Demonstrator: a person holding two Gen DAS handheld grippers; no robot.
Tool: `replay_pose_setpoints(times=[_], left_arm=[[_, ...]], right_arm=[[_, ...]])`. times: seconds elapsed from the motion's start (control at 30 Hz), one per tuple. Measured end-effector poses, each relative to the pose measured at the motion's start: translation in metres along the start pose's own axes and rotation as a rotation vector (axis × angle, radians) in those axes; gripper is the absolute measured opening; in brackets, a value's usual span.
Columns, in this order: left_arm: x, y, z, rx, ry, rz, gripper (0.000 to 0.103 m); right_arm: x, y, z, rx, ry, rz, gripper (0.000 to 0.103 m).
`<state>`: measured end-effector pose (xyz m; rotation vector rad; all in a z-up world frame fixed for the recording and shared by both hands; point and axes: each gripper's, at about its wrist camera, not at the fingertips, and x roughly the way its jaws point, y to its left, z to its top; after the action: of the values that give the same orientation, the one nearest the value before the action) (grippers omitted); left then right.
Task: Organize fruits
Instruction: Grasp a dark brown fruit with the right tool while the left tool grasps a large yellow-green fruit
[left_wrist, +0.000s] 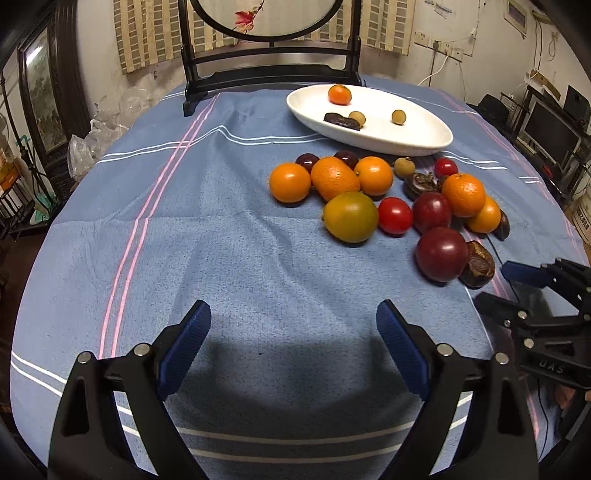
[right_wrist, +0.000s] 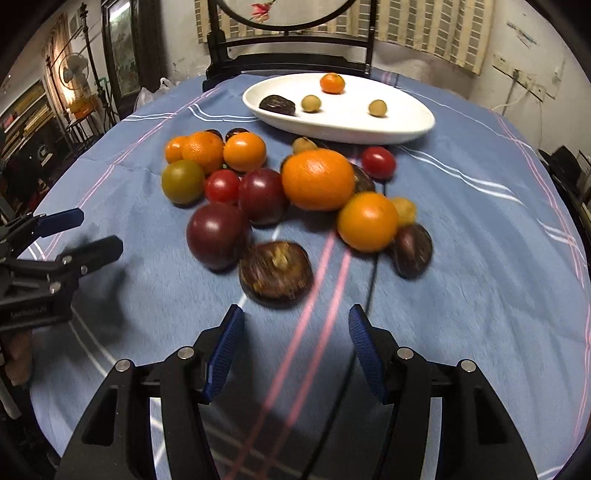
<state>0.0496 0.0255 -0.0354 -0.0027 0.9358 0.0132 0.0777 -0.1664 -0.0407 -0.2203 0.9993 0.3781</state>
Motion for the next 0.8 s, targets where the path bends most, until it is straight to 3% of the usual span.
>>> replay_pose_setpoints(times=[0.13, 0.27, 0.63, 0.73, 0.8], left_arm=[[0.001, 0.003, 0.003, -0.009, -0.001, -0.004, 0.089], [0.002, 0.004, 0.007, -0.006, 0.000, -0.006, 0.089], [0.020, -0.015, 0.023, 0.050, 0.021, -0.010, 0.088], [0.032, -0.022, 0.031, 0.066, 0.049, -0.024, 0.071], [0.041, -0.028, 0.038, 0.071, 0.078, -0.032, 0.070]], right_arm=[[0.010, 0.005, 0.014, -0.013, -0.006, -0.005, 0.055], [0.013, 0.009, 0.019, -0.015, -0.025, 0.003, 0.042], [-0.008, -0.018, -0.003, 0.123, -0.031, 0.011, 0.042], [-0.013, -0.024, -0.010, 0.148, -0.034, 0.049, 0.042], [-0.017, -0.024, -0.013, 0.150, -0.045, 0.057, 0.042]])
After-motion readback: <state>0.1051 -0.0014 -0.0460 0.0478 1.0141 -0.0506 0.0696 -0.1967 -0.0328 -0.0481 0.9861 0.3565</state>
